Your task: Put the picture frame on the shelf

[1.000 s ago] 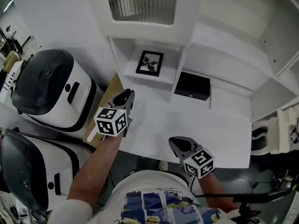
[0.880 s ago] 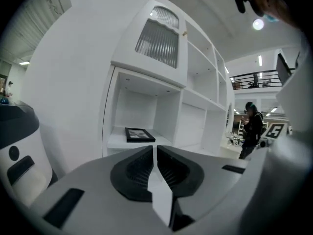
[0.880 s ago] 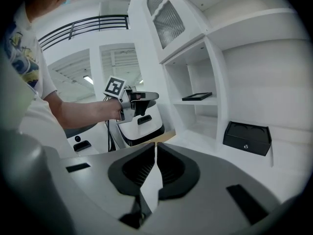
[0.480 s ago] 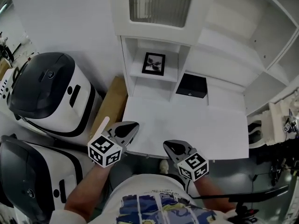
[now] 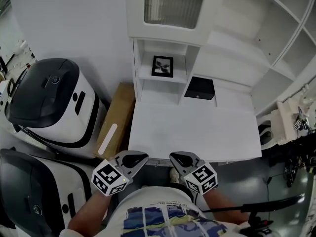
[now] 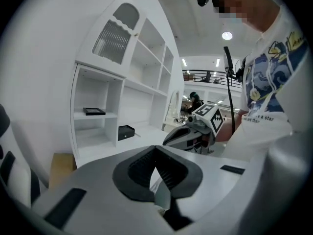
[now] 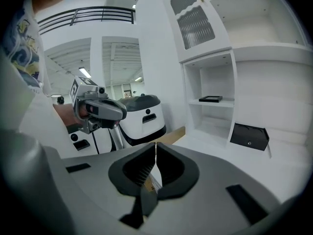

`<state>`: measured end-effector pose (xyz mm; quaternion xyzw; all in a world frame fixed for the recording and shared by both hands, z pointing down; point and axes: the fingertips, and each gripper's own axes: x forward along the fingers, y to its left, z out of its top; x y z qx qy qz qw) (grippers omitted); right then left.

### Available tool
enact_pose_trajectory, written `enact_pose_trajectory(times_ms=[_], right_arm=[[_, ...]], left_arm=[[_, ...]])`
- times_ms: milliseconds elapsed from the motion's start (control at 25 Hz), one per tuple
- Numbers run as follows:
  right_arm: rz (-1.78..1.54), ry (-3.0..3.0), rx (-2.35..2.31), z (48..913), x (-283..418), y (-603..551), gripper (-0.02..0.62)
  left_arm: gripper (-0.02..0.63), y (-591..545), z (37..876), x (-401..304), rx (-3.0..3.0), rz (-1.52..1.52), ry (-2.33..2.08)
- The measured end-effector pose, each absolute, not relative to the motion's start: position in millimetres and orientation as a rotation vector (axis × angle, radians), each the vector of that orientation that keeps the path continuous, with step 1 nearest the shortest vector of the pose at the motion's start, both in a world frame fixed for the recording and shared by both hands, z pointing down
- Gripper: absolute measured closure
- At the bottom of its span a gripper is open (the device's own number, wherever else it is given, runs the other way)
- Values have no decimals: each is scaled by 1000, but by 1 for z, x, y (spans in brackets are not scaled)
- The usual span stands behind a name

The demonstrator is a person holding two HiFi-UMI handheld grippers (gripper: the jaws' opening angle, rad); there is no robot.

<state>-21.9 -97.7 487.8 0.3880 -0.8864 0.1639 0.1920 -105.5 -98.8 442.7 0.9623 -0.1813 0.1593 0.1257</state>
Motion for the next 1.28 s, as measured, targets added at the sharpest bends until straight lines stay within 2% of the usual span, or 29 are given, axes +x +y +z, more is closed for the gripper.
enact_pose_trajectory(times_ms=[1280], right_arm=[[414, -2446, 1109, 488, -74, -41, 569]], left_arm=[[592, -38, 454, -156, 2773, 395, -498]])
